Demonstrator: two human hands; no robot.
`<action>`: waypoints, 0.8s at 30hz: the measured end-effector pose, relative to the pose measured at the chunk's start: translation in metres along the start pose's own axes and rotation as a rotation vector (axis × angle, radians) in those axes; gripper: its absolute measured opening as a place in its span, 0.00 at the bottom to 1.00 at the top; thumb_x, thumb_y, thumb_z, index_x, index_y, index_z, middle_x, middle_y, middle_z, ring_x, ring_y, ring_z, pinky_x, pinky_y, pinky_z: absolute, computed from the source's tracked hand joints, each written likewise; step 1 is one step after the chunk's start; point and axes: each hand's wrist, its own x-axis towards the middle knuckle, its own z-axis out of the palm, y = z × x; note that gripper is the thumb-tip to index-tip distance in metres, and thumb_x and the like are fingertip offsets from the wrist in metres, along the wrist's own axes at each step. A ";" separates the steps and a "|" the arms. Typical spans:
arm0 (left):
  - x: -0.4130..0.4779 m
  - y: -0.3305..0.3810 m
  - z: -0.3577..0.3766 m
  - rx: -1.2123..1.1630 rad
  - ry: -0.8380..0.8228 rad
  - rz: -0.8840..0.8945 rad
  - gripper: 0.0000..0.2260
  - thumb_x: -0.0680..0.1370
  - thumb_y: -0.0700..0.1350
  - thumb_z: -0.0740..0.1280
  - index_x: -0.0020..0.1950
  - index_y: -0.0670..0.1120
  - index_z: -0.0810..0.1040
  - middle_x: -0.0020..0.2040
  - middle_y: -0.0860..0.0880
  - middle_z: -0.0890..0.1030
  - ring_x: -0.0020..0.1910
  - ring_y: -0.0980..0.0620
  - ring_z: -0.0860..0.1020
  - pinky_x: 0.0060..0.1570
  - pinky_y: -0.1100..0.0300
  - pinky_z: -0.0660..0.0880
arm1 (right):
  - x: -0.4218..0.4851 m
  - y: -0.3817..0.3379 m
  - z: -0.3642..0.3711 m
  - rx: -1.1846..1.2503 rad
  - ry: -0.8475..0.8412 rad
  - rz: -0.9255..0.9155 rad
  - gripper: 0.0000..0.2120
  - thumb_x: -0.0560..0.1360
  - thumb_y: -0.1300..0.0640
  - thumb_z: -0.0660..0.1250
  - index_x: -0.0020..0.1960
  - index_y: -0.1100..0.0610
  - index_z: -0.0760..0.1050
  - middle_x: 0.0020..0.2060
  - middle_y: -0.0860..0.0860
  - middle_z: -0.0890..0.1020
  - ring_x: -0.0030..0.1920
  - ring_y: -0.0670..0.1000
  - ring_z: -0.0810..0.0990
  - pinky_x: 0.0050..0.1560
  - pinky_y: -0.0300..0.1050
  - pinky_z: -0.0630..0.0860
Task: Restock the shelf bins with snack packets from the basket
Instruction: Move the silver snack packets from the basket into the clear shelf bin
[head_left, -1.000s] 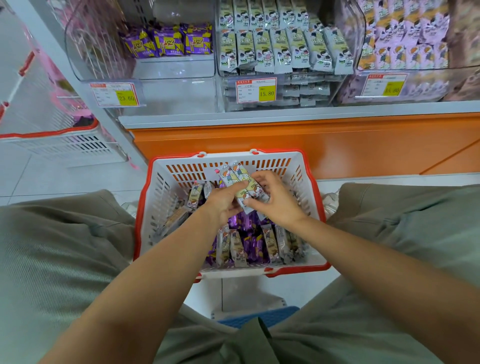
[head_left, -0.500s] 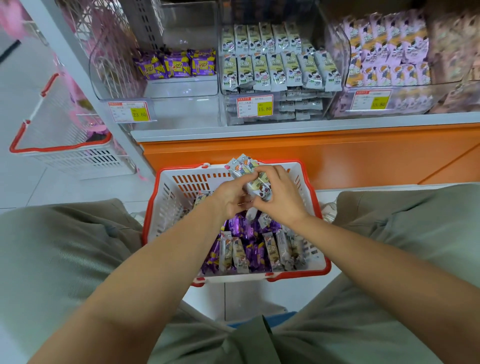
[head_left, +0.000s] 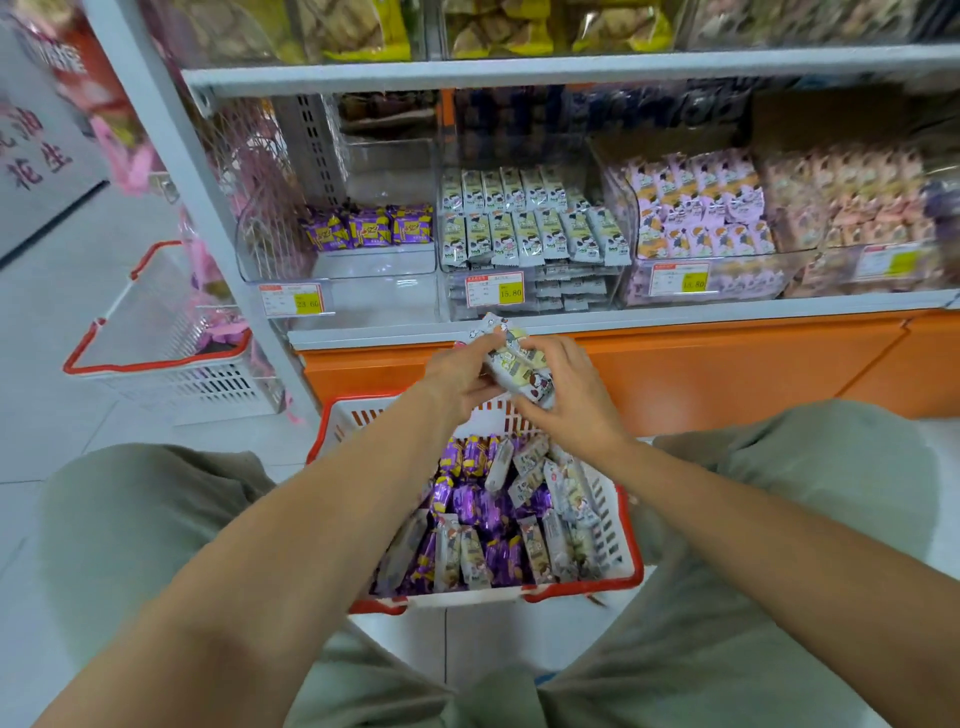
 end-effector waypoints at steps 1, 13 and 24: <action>-0.002 0.008 0.003 0.007 0.000 0.031 0.14 0.74 0.44 0.73 0.54 0.38 0.77 0.48 0.40 0.83 0.38 0.47 0.83 0.32 0.59 0.80 | 0.006 -0.003 -0.007 -0.009 0.026 -0.012 0.27 0.72 0.55 0.71 0.68 0.56 0.68 0.61 0.53 0.72 0.61 0.52 0.70 0.56 0.43 0.66; 0.009 0.110 0.020 1.034 0.129 0.836 0.13 0.80 0.51 0.61 0.60 0.46 0.76 0.54 0.47 0.80 0.54 0.46 0.79 0.54 0.51 0.76 | 0.112 -0.002 -0.084 -0.114 0.281 0.169 0.24 0.73 0.53 0.68 0.67 0.53 0.66 0.62 0.54 0.72 0.60 0.54 0.71 0.54 0.48 0.69; 0.073 0.130 0.015 1.850 0.117 0.789 0.24 0.83 0.57 0.48 0.77 0.49 0.60 0.78 0.47 0.59 0.78 0.44 0.50 0.74 0.41 0.41 | 0.184 0.020 -0.077 -0.323 0.105 0.317 0.24 0.75 0.48 0.68 0.66 0.58 0.67 0.56 0.60 0.75 0.56 0.60 0.73 0.50 0.49 0.70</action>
